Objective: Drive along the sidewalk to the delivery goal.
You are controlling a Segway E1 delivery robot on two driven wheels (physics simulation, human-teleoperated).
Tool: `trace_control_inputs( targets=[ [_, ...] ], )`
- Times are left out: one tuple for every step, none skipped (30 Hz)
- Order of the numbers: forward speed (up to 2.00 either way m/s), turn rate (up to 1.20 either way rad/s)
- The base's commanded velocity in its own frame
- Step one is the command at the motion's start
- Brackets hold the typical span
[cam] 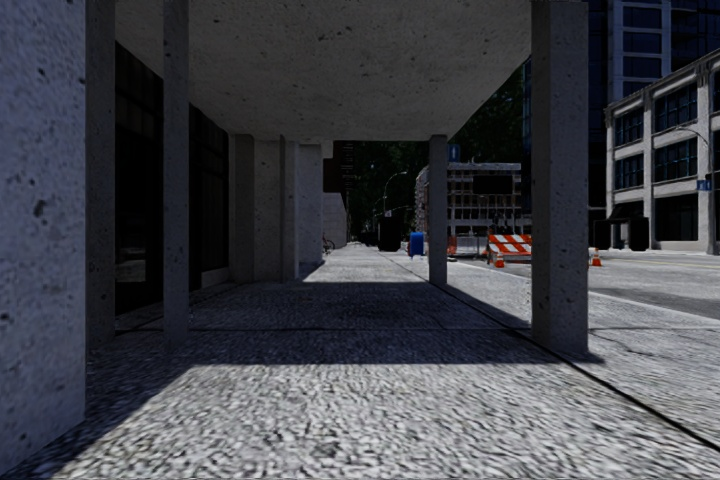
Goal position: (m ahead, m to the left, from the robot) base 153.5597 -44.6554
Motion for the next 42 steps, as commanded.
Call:
trace_control_inputs(
  targets=[
    [2.0,0.0],
    [2.0,0.0],
    [2.0,0.0],
    [2.0,0.0],
    [2.0,0.0],
    [2.0,0.0],
    [2.0,0.0],
    [2.0,0.0],
    [2.0,0.0],
    [2.0,0.0],
    [2.0,0.0],
    [2.0,0.0],
    [2.0,0.0],
    [2.0,0.0],
    [2.0,0.0],
    [2.0,0.0],
    [2.0,0.0],
    [2.0,0.0],
    [2.0,0.0],
    [2.0,0.0],
    [2.0,0.0],
    [2.0,0.0],
    [2.0,0.0],
    [2.0,0.0],
    [2.0,0.0],
    [2.0,0.0],
    [2.0,0.0],
    [2.0,0.0],
    [2.0,0.0],
    [2.0,0.0],
    [2.0,0.0],
    [2.0,0.0],
    [2.0,0.0],
    [2.0,0.0],
    [2.0,0.0],
    [2.0,0.0],
    [2.0,0.0],
    [2.0,0.0],
    [2.0,0.0],
    [2.0,0.0],
    [2.0,0.0],
    [2.0,0.0]
  ],
)
